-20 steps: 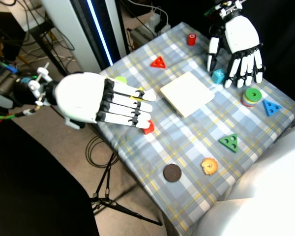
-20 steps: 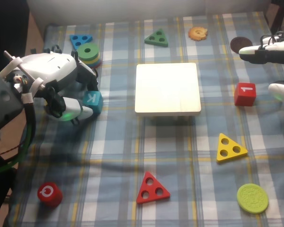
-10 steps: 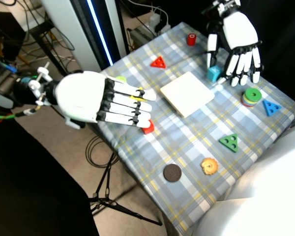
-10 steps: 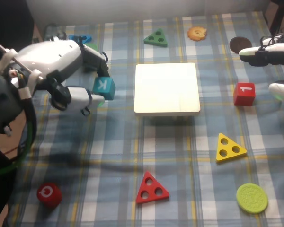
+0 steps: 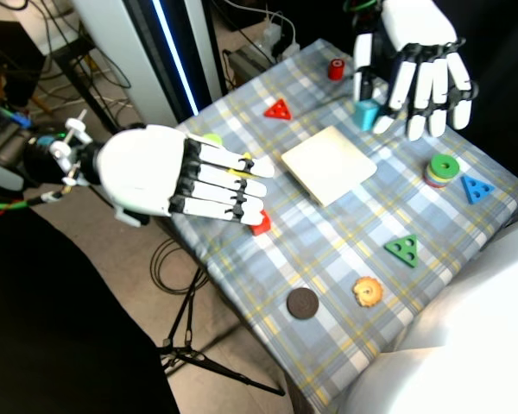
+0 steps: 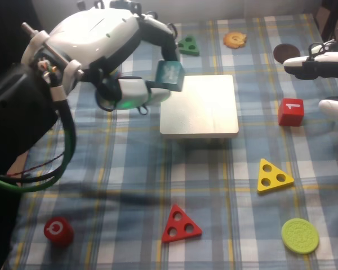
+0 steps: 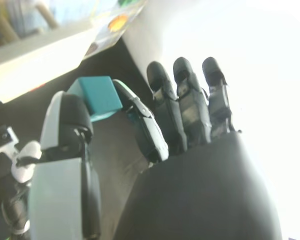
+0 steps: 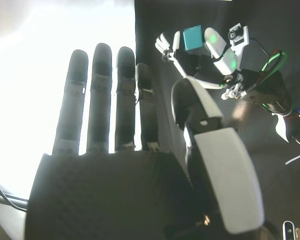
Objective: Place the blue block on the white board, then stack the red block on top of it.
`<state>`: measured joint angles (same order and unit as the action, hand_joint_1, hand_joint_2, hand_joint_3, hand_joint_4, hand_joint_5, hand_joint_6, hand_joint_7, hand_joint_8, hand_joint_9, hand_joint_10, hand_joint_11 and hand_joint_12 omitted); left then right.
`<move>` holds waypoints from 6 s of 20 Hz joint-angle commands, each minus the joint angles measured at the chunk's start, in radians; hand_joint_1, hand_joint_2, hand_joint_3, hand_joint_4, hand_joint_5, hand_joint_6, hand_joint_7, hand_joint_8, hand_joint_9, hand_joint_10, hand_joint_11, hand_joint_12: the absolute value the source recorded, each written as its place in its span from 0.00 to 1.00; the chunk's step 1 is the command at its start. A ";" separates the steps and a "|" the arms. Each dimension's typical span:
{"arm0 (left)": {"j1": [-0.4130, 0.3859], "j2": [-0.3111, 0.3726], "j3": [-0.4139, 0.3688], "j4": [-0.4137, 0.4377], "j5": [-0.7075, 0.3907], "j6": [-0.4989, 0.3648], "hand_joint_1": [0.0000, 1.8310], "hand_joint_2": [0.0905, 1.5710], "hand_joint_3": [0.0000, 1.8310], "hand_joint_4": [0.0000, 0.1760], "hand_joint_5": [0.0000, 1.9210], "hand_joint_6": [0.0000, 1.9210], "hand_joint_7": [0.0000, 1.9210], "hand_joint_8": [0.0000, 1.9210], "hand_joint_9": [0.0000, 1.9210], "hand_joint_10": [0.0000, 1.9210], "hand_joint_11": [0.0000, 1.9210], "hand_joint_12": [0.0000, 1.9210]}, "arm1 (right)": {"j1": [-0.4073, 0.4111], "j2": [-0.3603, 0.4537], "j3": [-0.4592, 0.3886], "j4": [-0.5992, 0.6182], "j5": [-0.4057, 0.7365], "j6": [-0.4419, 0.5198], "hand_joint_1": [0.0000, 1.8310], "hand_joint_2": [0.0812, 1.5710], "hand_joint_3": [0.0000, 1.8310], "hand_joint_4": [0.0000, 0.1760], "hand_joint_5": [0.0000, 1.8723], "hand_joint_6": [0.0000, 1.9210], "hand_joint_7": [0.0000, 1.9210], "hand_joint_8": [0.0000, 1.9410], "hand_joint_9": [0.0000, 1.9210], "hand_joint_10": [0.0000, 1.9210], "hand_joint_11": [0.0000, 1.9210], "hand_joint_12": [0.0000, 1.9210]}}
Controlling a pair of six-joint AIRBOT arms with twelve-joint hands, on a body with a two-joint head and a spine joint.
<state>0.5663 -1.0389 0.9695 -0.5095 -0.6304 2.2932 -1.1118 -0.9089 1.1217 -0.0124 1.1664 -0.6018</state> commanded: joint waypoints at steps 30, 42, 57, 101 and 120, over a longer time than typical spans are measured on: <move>-0.055 -0.152 0.150 0.004 0.080 -0.010 0.55 0.69 0.00 1.00 0.50 0.52 0.30 0.00 0.20 0.00 0.00 0.20 | 0.020 -0.016 0.019 0.008 0.119 0.013 0.29 0.91 0.00 0.00 0.24 0.00 0.38 0.00 0.33 0.00 0.11 0.29; -0.046 -0.142 0.150 -0.008 0.092 -0.011 0.54 0.70 0.00 1.00 0.48 0.55 0.31 0.00 0.21 0.00 0.00 0.26 | 0.019 -0.016 0.019 0.008 0.119 0.018 0.30 0.90 0.00 0.00 0.23 0.00 0.38 0.00 0.33 0.00 0.11 0.29; -0.028 -0.125 0.119 -0.019 0.048 -0.011 0.53 0.62 0.00 0.77 0.33 0.00 0.28 0.00 0.21 0.00 0.00 0.25 | 0.019 -0.019 0.019 0.009 0.119 0.020 0.31 0.89 0.00 0.00 0.23 0.00 0.37 0.00 0.32 0.00 0.11 0.24; 0.273 0.138 -0.042 0.203 -0.487 -0.994 0.39 0.53 0.00 0.94 0.10 0.00 0.09 0.00 0.07 0.00 0.00 0.17 | 0.175 -0.171 0.186 0.052 -0.318 -0.149 0.57 0.74 0.00 0.09 0.45 0.62 0.41 0.01 0.38 0.01 0.13 0.49; 0.358 0.242 -0.088 0.200 -0.492 -1.003 0.40 0.52 0.00 0.61 0.12 0.00 0.11 0.00 0.09 0.00 0.00 0.18 | 0.539 -0.189 0.220 -0.430 -0.295 0.105 0.63 0.68 0.00 0.00 0.55 0.47 0.47 0.01 0.44 0.01 0.21 0.46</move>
<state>0.9321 -0.8009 0.8825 -0.3103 -1.0023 1.3025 -0.5766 -1.1057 1.3495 -0.4957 0.7670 -0.4824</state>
